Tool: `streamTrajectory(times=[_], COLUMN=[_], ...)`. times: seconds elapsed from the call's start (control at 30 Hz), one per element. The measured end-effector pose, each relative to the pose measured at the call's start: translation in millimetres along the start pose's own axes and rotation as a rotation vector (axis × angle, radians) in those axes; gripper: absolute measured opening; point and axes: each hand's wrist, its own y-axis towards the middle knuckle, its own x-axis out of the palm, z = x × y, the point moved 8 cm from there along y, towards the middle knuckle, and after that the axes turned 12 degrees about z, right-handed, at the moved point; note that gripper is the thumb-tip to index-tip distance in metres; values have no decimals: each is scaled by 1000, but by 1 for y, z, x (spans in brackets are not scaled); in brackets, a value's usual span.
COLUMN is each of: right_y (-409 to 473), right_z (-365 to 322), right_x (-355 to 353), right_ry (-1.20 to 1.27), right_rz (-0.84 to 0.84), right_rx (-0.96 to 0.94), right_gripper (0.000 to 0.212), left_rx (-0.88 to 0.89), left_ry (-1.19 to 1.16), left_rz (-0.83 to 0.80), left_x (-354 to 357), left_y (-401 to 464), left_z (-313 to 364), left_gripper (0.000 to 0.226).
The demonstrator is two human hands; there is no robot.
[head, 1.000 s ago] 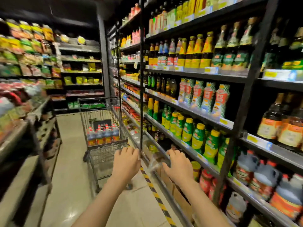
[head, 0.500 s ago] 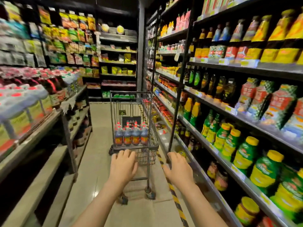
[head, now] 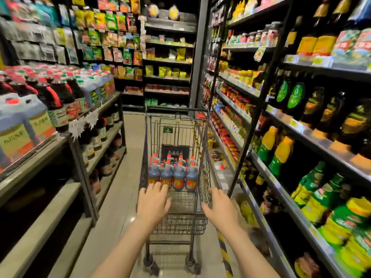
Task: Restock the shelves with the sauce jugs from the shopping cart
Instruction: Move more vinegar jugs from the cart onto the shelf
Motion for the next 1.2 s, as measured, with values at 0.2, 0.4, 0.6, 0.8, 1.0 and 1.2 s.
streamTrajectory(times=[0.2, 0.4, 0.6, 0.8, 1.0, 1.2], right_y=[84, 165, 224, 265, 296, 316], right_z=[4, 16, 42, 85, 120, 160], right_x=[84, 171, 246, 333, 418, 487], right_ry=[42, 49, 76, 170, 133, 235], right_rz=[-93, -177, -211, -226, -233, -190], right_rx=[38, 153, 279, 431, 464, 607], right_gripper=[48, 54, 55, 63, 63, 69], left_rx=[-57, -18, -68, -164, -220, -421], left_ry=[-18, -60, -119, -216, -153, -287], left_rz=[-140, -240, -443, -502, -619, -557], left_x=[97, 200, 302, 406, 514, 596], left_y=[55, 115, 149, 167, 163, 147], left_z=[-36, -63, -77, -75, -73, -79], left_gripper=[32, 38, 32, 41, 48, 48])
